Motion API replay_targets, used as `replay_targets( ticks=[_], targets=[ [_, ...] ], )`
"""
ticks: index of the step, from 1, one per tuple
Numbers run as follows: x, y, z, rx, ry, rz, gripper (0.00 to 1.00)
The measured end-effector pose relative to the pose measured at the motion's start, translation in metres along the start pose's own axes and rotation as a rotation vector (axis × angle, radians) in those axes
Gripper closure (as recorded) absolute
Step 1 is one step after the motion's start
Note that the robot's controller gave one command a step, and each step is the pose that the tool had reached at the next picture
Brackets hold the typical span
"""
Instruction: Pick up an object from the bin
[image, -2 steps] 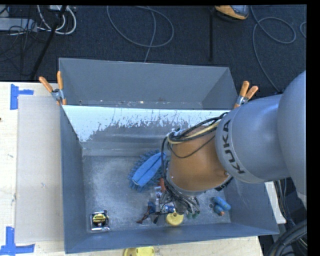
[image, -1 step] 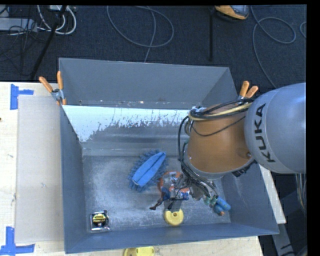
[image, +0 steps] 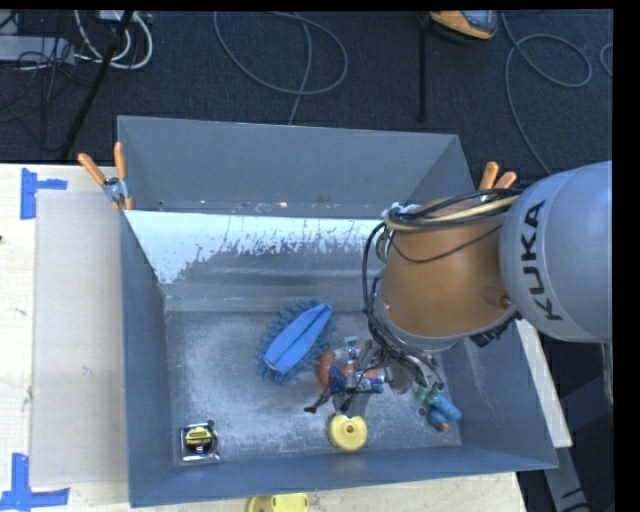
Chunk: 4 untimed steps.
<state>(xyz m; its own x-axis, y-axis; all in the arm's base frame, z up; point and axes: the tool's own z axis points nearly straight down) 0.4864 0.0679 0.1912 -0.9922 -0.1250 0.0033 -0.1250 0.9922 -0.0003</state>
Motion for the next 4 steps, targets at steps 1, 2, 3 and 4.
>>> replay_targets(
  ticks=[1, 2, 3, 4],
  targets=[
    [-0.065, -0.048, 0.070, -0.002, -0.002, -0.265, 1.00],
    [-0.065, -0.048, 0.070, -0.002, -0.002, -0.264, 1.00],
    [-0.070, -0.054, 0.030, -0.002, 0.001, -0.258, 1.00],
    [-0.046, -0.047, -0.016, -0.002, -0.001, -0.243, 1.00]
  ],
)
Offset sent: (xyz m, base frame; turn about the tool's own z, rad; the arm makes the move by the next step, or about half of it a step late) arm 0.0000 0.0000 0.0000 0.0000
